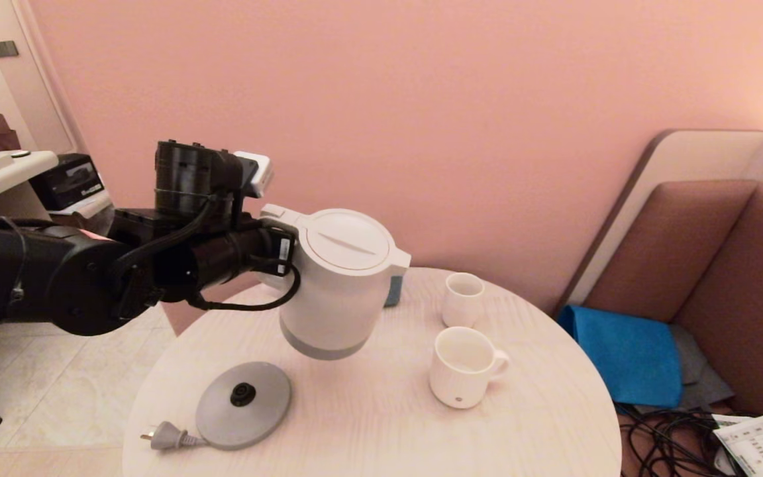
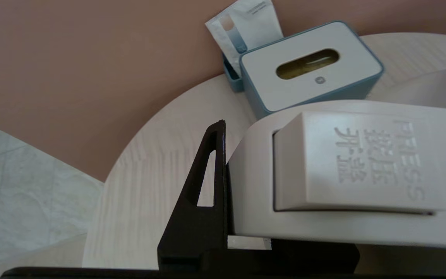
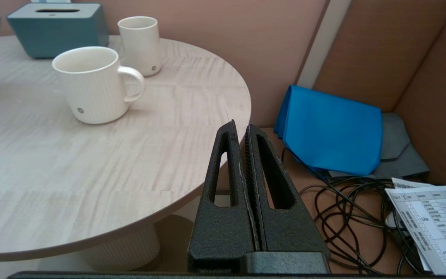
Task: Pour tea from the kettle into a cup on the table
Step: Pour water into the cup
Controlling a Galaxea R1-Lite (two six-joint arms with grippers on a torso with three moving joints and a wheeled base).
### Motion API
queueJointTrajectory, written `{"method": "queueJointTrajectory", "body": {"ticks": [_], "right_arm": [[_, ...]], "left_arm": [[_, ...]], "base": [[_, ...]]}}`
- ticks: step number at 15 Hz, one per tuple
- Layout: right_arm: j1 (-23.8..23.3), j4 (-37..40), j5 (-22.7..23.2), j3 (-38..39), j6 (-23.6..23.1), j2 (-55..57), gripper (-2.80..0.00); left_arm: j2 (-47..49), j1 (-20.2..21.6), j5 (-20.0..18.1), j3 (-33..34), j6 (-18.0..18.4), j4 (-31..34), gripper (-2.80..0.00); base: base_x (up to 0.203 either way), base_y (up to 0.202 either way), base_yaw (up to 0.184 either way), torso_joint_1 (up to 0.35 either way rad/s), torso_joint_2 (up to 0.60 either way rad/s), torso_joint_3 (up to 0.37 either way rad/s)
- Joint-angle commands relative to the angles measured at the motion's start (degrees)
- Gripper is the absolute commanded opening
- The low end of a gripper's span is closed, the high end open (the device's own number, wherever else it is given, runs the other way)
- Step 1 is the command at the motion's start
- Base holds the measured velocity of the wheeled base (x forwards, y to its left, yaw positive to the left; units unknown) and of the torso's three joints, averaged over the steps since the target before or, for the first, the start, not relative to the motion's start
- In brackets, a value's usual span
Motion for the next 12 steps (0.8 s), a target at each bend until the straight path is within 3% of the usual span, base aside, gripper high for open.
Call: {"method": "queueJointTrajectory", "body": {"ticks": [1,12], "right_arm": [[0.02,-0.01,0.00,0.02,0.00,0.07,-2.80],[0.02,-0.01,0.00,0.02,0.00,0.07,-2.80]], "left_arm": [[2.20,-0.21,0.17,-1.62,0.37,-0.25,-2.80],[9.36,-7.74,5.13,-7.00,1.90,2.23,-2.80]], "base": [[0.000,0.000,0.000,0.000,0.00,0.000],[0.000,0.000,0.000,0.000,0.00,0.000]]}}
